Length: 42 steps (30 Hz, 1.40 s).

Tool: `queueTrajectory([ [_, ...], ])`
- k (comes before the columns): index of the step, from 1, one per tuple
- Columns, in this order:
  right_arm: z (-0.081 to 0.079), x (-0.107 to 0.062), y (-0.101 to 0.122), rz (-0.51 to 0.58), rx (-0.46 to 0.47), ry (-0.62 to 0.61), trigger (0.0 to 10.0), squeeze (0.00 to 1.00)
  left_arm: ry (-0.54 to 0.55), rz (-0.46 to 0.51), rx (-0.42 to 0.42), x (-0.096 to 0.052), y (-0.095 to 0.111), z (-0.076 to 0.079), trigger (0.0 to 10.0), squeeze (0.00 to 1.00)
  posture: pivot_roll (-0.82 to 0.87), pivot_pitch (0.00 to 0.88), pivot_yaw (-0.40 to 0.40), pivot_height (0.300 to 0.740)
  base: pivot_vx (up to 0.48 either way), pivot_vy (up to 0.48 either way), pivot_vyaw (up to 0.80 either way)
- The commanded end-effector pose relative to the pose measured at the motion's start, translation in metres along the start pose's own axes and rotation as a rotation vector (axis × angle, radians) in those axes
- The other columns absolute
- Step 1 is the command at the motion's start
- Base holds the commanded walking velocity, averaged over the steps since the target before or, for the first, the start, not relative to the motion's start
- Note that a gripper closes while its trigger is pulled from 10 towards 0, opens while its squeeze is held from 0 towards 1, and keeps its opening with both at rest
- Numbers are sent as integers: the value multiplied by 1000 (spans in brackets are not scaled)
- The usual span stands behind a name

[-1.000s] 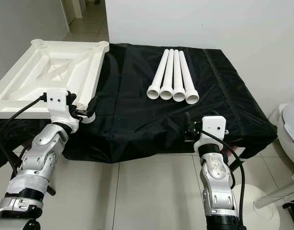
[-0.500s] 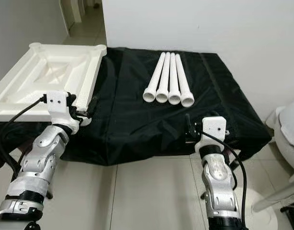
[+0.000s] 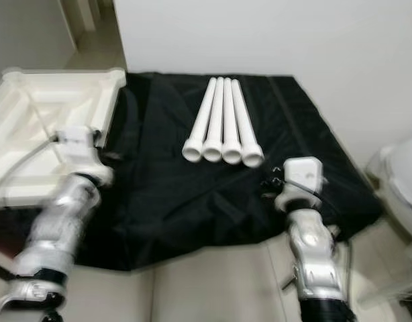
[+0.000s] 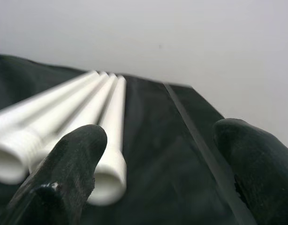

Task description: Building children table

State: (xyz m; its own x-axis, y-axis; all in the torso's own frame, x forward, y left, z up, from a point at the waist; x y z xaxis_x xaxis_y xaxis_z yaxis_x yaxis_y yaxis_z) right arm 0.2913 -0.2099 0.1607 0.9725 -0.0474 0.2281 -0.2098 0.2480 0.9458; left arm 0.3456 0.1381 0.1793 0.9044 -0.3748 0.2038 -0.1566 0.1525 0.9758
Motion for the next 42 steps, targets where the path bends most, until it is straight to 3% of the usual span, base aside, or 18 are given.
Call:
queueTrajectory([
  [1, -6, 1, 5, 22, 11, 20, 10000, 0, 25, -2, 15, -5, 1, -10, 10000, 0, 32, 0, -9, 740, 364, 0, 0],
  [15, -2, 3, -1, -9, 52, 5, 10000, 0, 33, -17, 1, -4, 0, -7, 10000, 0, 34, 0, -12, 740, 96, 0, 0],
  [24, -5, 7, -5, -46, 124, 42, 10000, 0, -78, -64, -55, 1, 3, 8, 10000, 0, 14, 0, -2, 740, 0, 0, 0],
  [30, -14, 12, -8, -78, 203, 44, 10000, 0, -153, -90, -25, 0, 4, 20, 10000, 0, 8, 0, 12, 740, 0, 0, 0],
  [35, -35, 12, -18, -154, 283, 78, 10000, 0, -176, -97, -35, -3, 2, 32, 10000, 0, 2, 0, 35, 740, 0, 0, 0],
  [42, -42, 17, -27, -193, 270, 107, 10000, 0, -200, -106, -48, -2, 0, 42, 10000, 0, 1, 0, 40, 740, 0, 0, 0],
])
Point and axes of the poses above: a point about 5 cm out from each wrist's last joint towards the gripper, its own x axis pointing out of the wrist towards the gripper, its own y axis along the axis of the wrist's last joint, z = x × y, the point moved 1 cm from there along x, pointing out of the wrist towards the gripper, and after that the axes turned 3 degrees about -x, right-handed, at the moved point
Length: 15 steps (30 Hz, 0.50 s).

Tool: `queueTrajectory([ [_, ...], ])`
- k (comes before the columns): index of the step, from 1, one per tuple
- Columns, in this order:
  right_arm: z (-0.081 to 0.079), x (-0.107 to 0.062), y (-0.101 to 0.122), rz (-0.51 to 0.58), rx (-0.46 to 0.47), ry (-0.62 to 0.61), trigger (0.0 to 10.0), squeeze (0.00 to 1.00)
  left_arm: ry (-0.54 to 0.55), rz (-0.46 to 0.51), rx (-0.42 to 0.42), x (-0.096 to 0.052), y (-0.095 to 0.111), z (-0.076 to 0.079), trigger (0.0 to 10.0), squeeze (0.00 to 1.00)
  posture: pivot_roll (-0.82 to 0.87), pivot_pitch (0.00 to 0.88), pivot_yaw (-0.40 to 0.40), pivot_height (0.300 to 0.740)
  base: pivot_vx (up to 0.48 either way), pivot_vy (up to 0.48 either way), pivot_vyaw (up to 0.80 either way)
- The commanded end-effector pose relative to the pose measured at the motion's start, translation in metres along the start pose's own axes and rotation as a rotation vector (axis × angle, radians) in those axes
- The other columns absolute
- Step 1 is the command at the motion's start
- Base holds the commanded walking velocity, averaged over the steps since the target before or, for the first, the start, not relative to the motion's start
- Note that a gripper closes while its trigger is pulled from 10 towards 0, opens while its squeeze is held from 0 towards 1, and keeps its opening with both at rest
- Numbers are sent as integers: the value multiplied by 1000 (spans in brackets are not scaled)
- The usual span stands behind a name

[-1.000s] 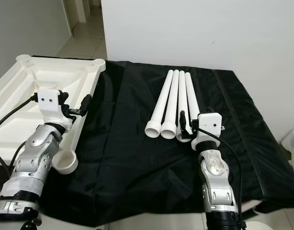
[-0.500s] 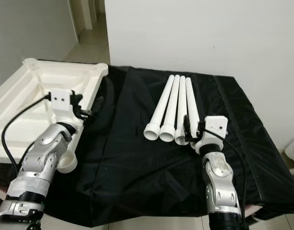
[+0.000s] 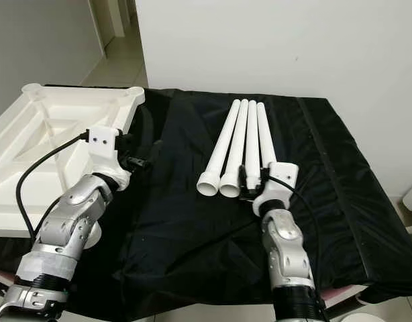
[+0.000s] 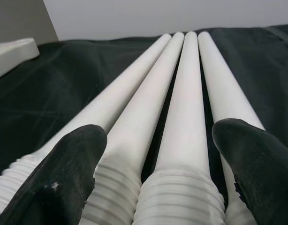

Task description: Building children table

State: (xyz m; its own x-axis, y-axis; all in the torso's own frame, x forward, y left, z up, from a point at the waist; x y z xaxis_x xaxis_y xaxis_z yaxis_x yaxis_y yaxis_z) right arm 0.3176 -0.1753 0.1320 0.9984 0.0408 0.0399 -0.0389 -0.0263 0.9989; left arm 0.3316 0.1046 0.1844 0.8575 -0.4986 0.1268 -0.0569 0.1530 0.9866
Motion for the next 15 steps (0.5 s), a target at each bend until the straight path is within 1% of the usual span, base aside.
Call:
queueTrajectory([
  [1, 4, 3, -4, -23, -3, -11, 10000, 0, -77, -25, 1, -1, -4, 7, 10000, 0, 1, 0, 42, 740, 0, 0, 0],
  [6, 7, 7, -6, -43, 10, -9, 10000, 0, -75, -34, 3, -2, -4, 7, 10000, 0, 2, 0, 42, 740, 0, 0, 0],
  [8, 5, 9, -11, -84, 9, 2, 10000, 0, -68, -35, 4, -3, -2, 6, 10000, 0, 4, 0, 41, 740, 0, 0, 0],
  [11, 1, 8, -24, -156, 42, 4, 10000, 0, -62, -34, 4, -4, -1, 6, 10000, 0, 10, 0, 39, 740, 0, 0, 0],
  [14, 0, 8, -28, -174, 51, 6, 10000, 0, -61, -34, 4, -4, -1, 6, 10000, 0, 10, 0, 39, 740, 0, 0, 0],
  [15, -3, 7, -32, -194, 61, 11, 10000, 0, -59, -33, 4, -4, -1, 6, 10000, 0, 14, 0, 37, 740, 0, 0, 0],
])
Point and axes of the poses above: a point about 5 cm out from each wrist's last joint towards the gripper, its own x axis pointing out of the wrist towards the gripper, its own y axis along the axis of the wrist's last joint, z = x × y, the point moved 1 cm from there along x, pointing out of the wrist towards the gripper, and after that the axes turned 3 degrees about -x, right-handed, at the moved point
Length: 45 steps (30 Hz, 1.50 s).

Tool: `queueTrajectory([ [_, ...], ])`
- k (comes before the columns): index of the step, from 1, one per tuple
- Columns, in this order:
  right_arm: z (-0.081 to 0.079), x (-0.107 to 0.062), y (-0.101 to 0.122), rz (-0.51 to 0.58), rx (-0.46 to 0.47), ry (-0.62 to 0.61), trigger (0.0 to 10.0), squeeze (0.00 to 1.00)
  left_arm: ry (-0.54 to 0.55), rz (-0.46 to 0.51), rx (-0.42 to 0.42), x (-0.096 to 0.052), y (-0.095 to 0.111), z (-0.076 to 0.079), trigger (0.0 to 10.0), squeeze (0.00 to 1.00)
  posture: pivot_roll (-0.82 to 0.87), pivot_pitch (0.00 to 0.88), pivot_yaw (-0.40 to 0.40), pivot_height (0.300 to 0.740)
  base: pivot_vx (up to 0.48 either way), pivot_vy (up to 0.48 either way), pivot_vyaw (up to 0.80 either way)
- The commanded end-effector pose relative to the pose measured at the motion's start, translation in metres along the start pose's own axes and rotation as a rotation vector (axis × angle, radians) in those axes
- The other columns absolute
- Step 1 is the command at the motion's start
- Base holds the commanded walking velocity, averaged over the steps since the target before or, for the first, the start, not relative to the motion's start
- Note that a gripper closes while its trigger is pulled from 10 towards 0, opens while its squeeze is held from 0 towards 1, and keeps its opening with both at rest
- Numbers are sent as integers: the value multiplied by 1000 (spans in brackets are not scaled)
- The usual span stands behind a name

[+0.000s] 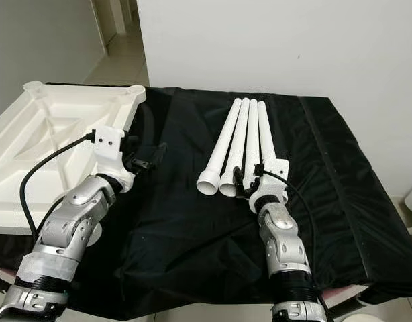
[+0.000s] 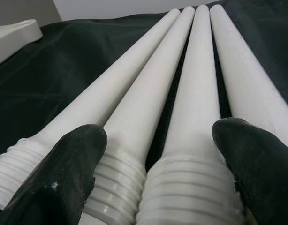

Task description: Building children table

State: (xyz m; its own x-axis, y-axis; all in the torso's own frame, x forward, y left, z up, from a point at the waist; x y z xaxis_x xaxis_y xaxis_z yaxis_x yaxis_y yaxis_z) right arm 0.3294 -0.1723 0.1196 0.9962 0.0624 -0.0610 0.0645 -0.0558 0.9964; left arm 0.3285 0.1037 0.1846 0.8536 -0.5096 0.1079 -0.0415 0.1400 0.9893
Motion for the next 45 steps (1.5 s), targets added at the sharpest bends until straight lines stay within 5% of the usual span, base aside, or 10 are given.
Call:
queueTrajectory([
  [1, 0, -3, -20, -92, 27, -6, 10000, 0, -50, -13, 1, -2, -1, 4, 10000, 0, 14, 0, 37, 740, 0, 0, 0],
  [17, 4, -9, -40, -194, 101, -68, 9765, 0, -49, 2, 2, -3, 1, 5, 10000, 0, 12, 0, 34, 740, 0, 0, 0],
  [20, 5, -10, -43, -209, 111, -77, 6549, 0, -48, 2, 6, -4, 1, 6, 10000, 0, 13, 0, 34, 740, 0, 0, 0],
  [21, 5, -10, -44, -216, 119, -74, 0, 0, -48, 2, 7, -4, 1, 6, 10000, 0, 14, 0, 34, 740, 0, 0, 0],
  [22, 5, -10, -44, -216, 119, -74, 0, 0, -48, 2, 7, -4, 1, 6, 10000, 0, 14, 0, 34, 740, 0, 0, 0],
  [23, 5, -11, -46, -232, 122, -81, 7725, 0, -47, 3, 8, -4, 1, 6, 10000, 0, 14, 0, 34, 740, 0, 0, 0],
  [24, 5, -11, -46, -232, 122, -81, 7725, 0, -47, 3, 8, -4, 1, 6, 10000, 0, 14, 0, 34, 740, 0, 0, 0],
  [25, 5, -11, -48, -243, 125, -86, 10000, 0, -46, 3, 9, -4, 1, 6, 10000, 0, 15, 0, 32, 740, 0, 0, 0],
  [44, 10, -12, -51, -233, 70, -102, 10000, 0, -27, 13, 21, -6, 2, 2, 10000, 0, 20, 0, 28, 740, 0, 0, 0],
  [45, 7, -12, -49, -217, 78, -86, 0, 0, -26, 14, 22, -6, 2, 2, 10000, 0, 20, 0, 28, 740, 0, 0, 0],
])
Point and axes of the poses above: a point about 5 cm out from each wrist's last joint towards the gripper, its own x axis pointing out of the wrist towards the gripper, its own y axis along the axis of the wrist's last joint, z = x × y, the point moved 1 cm from there along x, pointing out of the wrist towards the gripper, and after that the axes turned 3 degrees about -x, right-handed, at the moved point
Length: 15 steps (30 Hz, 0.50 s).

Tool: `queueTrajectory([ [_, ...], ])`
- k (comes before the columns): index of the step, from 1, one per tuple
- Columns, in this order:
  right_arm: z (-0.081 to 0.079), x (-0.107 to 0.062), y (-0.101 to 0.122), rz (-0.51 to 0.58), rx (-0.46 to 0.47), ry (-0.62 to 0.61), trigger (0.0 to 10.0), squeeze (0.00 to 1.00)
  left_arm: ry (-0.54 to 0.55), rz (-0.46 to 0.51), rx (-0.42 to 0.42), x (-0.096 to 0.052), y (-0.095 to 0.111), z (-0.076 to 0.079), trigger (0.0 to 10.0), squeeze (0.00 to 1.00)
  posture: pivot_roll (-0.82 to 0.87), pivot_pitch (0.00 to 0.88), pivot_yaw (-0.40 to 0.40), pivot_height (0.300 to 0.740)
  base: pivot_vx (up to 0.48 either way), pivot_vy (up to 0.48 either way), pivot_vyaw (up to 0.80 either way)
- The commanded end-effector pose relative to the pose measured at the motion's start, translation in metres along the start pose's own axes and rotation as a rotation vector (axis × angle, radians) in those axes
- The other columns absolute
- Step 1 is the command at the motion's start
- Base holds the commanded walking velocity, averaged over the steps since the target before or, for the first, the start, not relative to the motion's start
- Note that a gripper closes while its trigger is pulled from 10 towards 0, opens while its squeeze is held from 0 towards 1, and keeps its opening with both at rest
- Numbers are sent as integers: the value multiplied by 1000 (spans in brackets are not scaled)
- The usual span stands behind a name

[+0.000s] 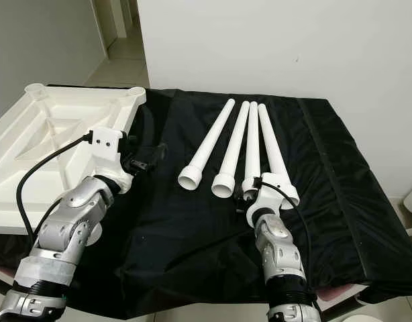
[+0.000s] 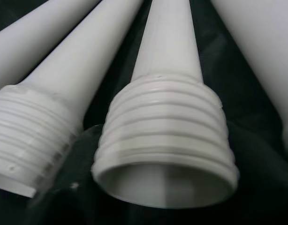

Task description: Building children table

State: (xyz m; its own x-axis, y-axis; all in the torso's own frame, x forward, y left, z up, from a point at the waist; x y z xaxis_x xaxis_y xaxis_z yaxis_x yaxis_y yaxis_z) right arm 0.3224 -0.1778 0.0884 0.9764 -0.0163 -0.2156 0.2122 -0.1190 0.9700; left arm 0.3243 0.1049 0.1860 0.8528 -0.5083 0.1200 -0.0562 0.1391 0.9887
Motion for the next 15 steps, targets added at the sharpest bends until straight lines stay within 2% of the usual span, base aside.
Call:
queueTrajectory([
  [1, 2, -4, -18, -69, 8, 5, 0, 0, -26, 2, 14, -2, 0, 1, 10000, 0, 20, 0, 28, 740, 0, 0, 0],
  [9, -5, -9, -13, -32, 117, 67, 0, 0, -19, 8, 33, -1, 1, -3, 10000, 0, 13, 0, 28, 740, 0, 0, 0],
  [14, -3, -10, -9, 5, 107, 71, 0, 0, -3, 17, 14, 0, 2, -5, 10000, 0, 14, 0, 25, 740, 0, 0, 0],
  [15, -1, -11, -4, 35, 76, 68, 0, 0, -2, 18, 7, 1, 2, -3, 10000, 0, 15, 0, 24, 740, 0, 0, 0],
])
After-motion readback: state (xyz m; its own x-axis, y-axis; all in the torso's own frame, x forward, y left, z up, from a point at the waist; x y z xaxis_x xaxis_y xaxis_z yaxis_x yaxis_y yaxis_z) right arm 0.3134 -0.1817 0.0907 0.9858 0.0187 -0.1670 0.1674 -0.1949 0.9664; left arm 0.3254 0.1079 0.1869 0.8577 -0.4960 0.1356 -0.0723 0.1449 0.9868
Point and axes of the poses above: a point about 5 cm out from each wrist's last joint towards the gripper, its own x axis pointing out of the wrist towards the gripper, its own y axis along the axis of the wrist's last joint, z = x × y, the point moved 1 cm from there along x, pointing out of the wrist towards the gripper, and after that the axes turned 3 degrees about -x, right-handed, at the moved point
